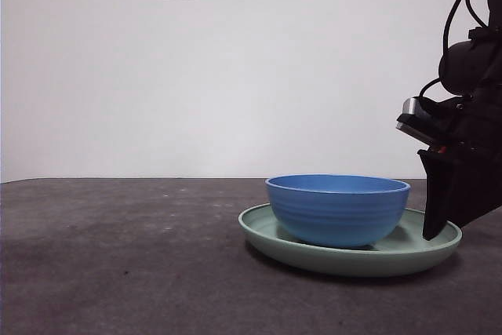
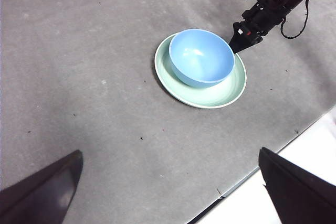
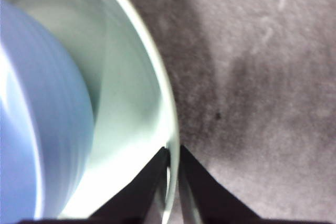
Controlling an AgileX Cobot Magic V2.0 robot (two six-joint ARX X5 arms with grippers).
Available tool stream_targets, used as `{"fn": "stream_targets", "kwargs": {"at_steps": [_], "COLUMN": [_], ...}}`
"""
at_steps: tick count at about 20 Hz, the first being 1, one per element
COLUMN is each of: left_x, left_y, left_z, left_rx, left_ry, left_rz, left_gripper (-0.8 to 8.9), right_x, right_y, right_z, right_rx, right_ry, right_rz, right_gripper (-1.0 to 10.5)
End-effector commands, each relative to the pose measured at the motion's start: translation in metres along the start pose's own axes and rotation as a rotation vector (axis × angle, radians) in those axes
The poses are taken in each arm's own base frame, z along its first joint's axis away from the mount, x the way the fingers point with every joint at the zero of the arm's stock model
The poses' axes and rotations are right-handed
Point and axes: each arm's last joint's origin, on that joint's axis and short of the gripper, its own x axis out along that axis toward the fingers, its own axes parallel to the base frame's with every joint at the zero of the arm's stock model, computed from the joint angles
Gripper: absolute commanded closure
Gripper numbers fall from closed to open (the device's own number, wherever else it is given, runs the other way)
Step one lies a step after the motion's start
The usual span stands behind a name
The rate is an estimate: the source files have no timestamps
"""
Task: Pick up the blue bowl, put it on the green plate, put it on desk
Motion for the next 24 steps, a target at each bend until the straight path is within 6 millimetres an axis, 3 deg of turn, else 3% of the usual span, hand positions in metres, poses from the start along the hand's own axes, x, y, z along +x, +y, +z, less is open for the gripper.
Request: {"fn": "stream_targets", "kwargs": {"at_steps": [1,7,12,19,24], "left_x": [-0.001,-0.001,-0.001,-0.001,-0.004], "left_y": [-0.001,-0.001,-0.001,-0.001,-0.001], "left_z": [0.002,0.002,0.002,0.002,0.000], "left_rx": [0.001,0.002,0.008,0.008,0.008], "left_ry": [-0.006,-0.010,-0.009,-0.008,-0.011], "left_rz": [-0.012,-0.013,-0.013,-0.013,-0.013], "left_gripper": [1.56,1.56,1.56,1.56,1.56], "right_x": [0.006,-0.009,-0.018,-0.022,-0.011], "right_y": [-0.001,0.004,0.020,0.061,0.095], "right_z": [0.002,0.005,0.013,0.028,0.030], "right_rx": [-0.002,0.030,0.013,-0.029,-0.057], "right_ry": [0.019,-0.014,-0.016,-0.038,-0.062], "right_rz": [-0.010,0.054,0.094,0.154,0.197], "right_gripper": [9.4,9.4,9.4,9.4,9.4]}}
